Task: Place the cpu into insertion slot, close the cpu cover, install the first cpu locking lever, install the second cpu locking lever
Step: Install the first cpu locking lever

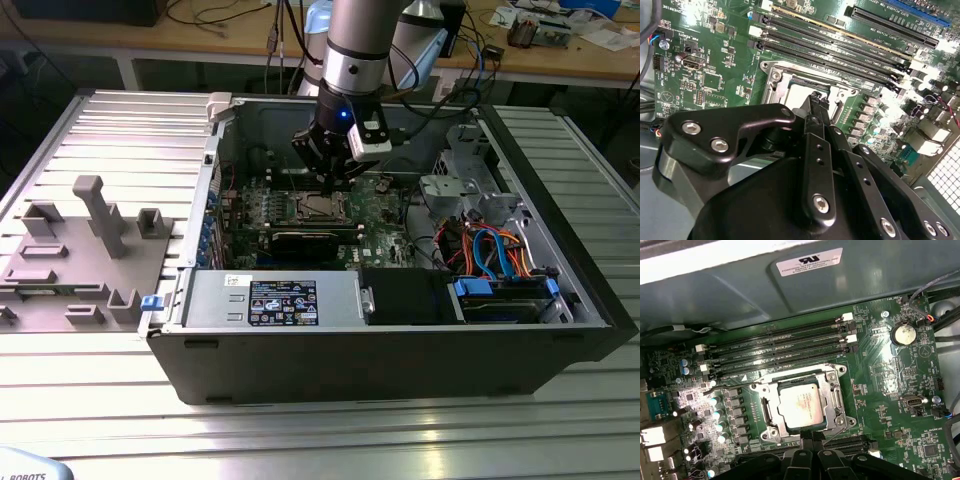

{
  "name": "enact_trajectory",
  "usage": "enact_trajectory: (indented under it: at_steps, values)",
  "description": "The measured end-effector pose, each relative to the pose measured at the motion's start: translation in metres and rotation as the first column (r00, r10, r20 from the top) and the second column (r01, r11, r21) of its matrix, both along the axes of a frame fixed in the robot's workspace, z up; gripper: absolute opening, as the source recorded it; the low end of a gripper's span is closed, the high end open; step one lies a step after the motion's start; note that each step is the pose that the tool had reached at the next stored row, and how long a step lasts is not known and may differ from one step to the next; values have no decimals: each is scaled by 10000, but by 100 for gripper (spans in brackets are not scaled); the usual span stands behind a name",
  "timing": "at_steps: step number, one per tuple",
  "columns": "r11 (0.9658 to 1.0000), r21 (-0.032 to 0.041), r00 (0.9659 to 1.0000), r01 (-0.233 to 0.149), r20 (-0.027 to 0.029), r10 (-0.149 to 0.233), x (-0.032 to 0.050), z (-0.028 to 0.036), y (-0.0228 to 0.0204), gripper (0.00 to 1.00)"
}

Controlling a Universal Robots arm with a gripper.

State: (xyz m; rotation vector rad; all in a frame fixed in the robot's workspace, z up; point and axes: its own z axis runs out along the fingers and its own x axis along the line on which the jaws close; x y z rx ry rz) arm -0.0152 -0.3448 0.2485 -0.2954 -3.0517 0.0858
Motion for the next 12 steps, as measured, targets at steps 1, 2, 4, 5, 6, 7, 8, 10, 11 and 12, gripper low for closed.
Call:
enact_trajectory:
  at_steps: [1,2,4,5,6,7,8,10,11,12]
  values:
    - [10000,1,10000,-47,0,47,0,0,0,11]
    - [10000,0,10000,-78,0,78,0,0,0,11]
    - [9999,3,9999,-144,0,144,-1,0,0,11]
    - [9998,10,9998,-196,1,196,0,0,0,11]
    - [9998,49,9998,-208,2,208,-1,0,0,11]
    - [9997,100,9998,-208,1,208,-1,0,0,11]
    - [9997,138,9998,-209,4,209,-1,0,0,11]
    - [9997,142,9998,-208,4,208,-1,-1,1,11]
    - [9997,148,9998,-209,3,209,-1,0,0,11]
    - [9997,158,9998,-209,3,209,-1,0,0,11]
